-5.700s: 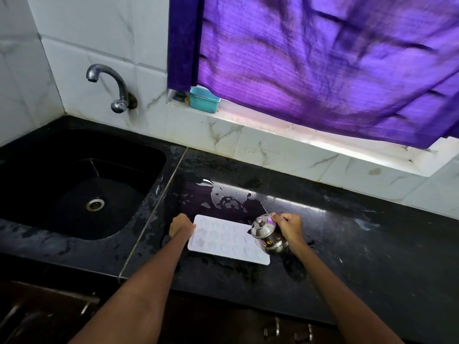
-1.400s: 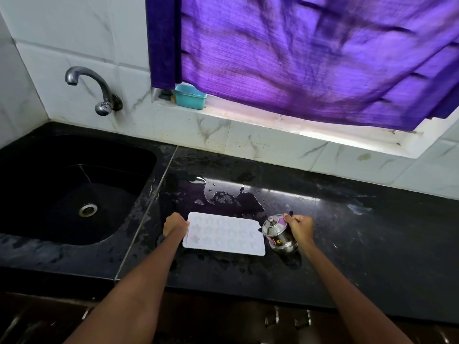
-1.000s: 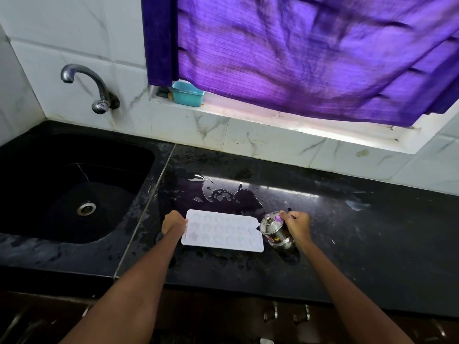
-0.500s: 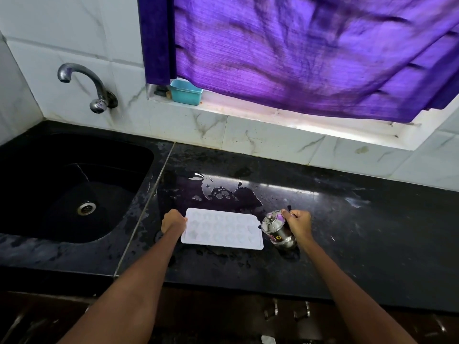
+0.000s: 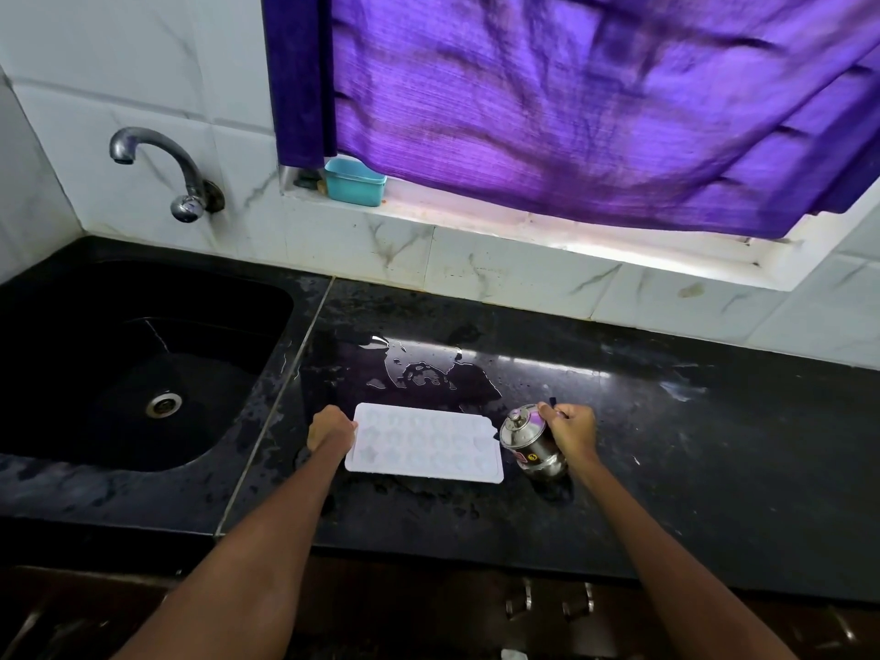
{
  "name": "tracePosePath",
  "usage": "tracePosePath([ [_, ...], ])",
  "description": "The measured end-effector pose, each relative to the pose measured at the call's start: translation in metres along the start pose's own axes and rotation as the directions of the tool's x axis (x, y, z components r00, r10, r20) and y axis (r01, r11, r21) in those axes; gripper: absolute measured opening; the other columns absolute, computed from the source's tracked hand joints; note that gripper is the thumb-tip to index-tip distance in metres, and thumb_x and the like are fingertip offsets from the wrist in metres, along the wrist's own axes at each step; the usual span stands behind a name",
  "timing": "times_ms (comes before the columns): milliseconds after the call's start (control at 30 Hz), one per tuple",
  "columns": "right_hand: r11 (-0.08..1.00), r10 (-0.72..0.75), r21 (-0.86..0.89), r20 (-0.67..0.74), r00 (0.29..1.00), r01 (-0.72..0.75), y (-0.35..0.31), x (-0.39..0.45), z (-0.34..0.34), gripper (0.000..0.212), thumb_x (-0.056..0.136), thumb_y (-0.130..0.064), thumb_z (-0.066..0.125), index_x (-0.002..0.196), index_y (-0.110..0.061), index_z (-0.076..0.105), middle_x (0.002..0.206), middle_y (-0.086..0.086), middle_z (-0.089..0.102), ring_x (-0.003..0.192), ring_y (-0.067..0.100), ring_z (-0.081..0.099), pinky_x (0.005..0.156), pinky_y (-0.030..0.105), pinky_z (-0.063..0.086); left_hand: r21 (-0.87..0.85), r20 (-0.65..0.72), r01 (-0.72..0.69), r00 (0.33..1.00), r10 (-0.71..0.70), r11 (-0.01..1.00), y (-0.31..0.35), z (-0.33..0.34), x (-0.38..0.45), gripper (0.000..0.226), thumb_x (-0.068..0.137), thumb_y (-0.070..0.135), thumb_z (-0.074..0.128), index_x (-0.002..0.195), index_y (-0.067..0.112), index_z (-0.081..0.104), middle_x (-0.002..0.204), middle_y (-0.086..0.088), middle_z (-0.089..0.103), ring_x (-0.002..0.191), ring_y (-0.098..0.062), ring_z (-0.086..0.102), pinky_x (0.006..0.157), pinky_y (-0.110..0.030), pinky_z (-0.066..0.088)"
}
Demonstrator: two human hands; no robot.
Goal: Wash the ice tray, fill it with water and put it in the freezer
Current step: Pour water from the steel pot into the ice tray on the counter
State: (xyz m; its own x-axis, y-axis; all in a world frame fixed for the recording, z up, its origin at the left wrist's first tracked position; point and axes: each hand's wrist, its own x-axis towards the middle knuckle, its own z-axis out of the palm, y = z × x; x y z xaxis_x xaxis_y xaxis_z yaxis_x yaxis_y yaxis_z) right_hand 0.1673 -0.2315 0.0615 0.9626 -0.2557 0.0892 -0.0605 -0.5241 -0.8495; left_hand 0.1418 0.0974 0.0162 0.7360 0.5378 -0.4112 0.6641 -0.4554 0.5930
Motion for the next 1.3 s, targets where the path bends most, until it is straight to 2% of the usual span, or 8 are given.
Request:
tracePosePath([
  [300, 1.0, -0.003, 0.012, -0.008, 1.0, 0.003, -0.004, -0.003, -0.002, 0.043, 0.081, -0.008, 0.065, 0.043, -0.011, 0.045, 0.046, 0.005, 0.042, 0.046, 0.016, 0.036, 0.049, 0.024, 0.03, 0.0, 0.007, 0.0, 1.0, 0.0, 1.0, 0.0, 0.0, -0.003, 0.033, 0.089, 0.017, 0.064, 0.116, -0.001, 0.065, 0.124, -0.022, 0.062, 0.115, -0.038, 0.059, 0.092, -0.041, 0.05],
  [433, 0.994, 0.059, 0.099, -0.028, 0.998, -0.056, -0.004, -0.005, -0.003, 0.038, 0.081, -0.008, 0.065, 0.046, -0.006, 0.05, 0.047, 0.006, 0.045, 0.048, 0.018, 0.041, 0.051, 0.026, 0.035, -0.006, 0.009, 0.0, 1.0, 0.0, 1.0, 0.0, -0.002, -0.003, 0.032, 0.088, 0.017, 0.064, 0.115, -0.002, 0.065, 0.123, -0.022, 0.062, 0.114, -0.038, 0.06, 0.092, -0.041, 0.051],
  [567, 0.969, 0.135, 0.215, -0.05, 0.99, -0.121, -0.014, -0.009, -0.008, 0.041, 0.081, -0.005, 0.063, 0.044, -0.008, 0.045, 0.032, -0.011, 0.039, 0.032, 0.001, 0.036, 0.036, 0.014, 0.03, -0.008, 0.005, 0.006, 1.0, -0.006, 1.0, 0.001, -0.002, -0.004, 0.032, 0.088, 0.017, 0.064, 0.115, -0.001, 0.065, 0.124, -0.022, 0.062, 0.115, -0.037, 0.06, 0.092, -0.04, 0.05],
  [667, 0.976, 0.12, 0.187, -0.044, 0.992, -0.109, -0.018, -0.011, -0.012, 0.04, 0.081, -0.005, 0.063, 0.045, -0.008, 0.046, 0.039, -0.002, 0.041, 0.035, 0.003, 0.038, 0.035, 0.012, 0.03, -0.007, 0.01, 0.004, 1.0, -0.004, 1.0, 0.001, -0.002, -0.005, 0.033, 0.089, 0.017, 0.064, 0.116, -0.001, 0.065, 0.124, -0.022, 0.061, 0.115, -0.038, 0.059, 0.092, -0.041, 0.049],
  [733, 0.984, 0.101, 0.149, -0.027, 0.995, -0.096, -0.016, -0.013, -0.013, 0.04, 0.082, -0.006, 0.063, 0.045, -0.007, 0.046, 0.045, 0.003, 0.041, 0.042, 0.012, 0.037, 0.038, 0.015, 0.031, -0.008, 0.011, 0.007, 1.0, -0.007, 1.0, 0.002, -0.002, -0.005, 0.033, 0.089, 0.016, 0.063, 0.116, -0.002, 0.065, 0.125, -0.023, 0.061, 0.115, -0.038, 0.059, 0.091, -0.042, 0.049],
  [967, 0.999, 0.032, 0.033, 0.021, 0.999, -0.032, 0.001, -0.015, -0.01, 0.049, 0.079, -0.007, 0.066, 0.038, -0.015, 0.04, 0.041, 0.001, 0.036, 0.043, 0.015, 0.032, 0.049, 0.024, 0.027, -0.001, 0.008, 0.014, 1.0, -0.014, 1.0, 0.002, -0.002, -0.007, 0.032, 0.089, 0.015, 0.063, 0.117, -0.002, 0.064, 0.125, -0.022, 0.061, 0.115, -0.038, 0.059, 0.091, -0.041, 0.05],
  [1100, 0.997, -0.013, -0.07, 0.031, 0.999, 0.016, 0.001, -0.017, -0.01, 0.054, 0.078, -0.008, 0.068, 0.038, -0.018, 0.034, 0.039, -0.003, 0.03, 0.036, 0.004, 0.024, 0.043, 0.022, 0.02, -0.005, 0.009, 0.016, 1.0, -0.016, 1.0, 0.002, -0.003, -0.008, 0.033, 0.089, 0.016, 0.063, 0.117, -0.002, 0.064, 0.125, -0.022, 0.061, 0.115, -0.038, 0.059, 0.091, -0.042, 0.05],
  [1300, 0.992, -0.039, -0.12, 0.042, 0.998, 0.044, -0.001, -0.018, -0.013, 0.056, 0.079, -0.007, 0.068, 0.037, -0.018, 0.033, 0.036, -0.006, 0.031, 0.029, 0.006, 0.029, 0.039, 0.019, 0.02, -0.016, 0.007, 0.001, 1.0, -0.001, 1.0, -0.001, -0.002, -0.008, 0.032, 0.088, 0.016, 0.064, 0.114, -0.003, 0.065, 0.122, -0.023, 0.062, 0.114, -0.038, 0.06, 0.09, -0.041, 0.051],
])
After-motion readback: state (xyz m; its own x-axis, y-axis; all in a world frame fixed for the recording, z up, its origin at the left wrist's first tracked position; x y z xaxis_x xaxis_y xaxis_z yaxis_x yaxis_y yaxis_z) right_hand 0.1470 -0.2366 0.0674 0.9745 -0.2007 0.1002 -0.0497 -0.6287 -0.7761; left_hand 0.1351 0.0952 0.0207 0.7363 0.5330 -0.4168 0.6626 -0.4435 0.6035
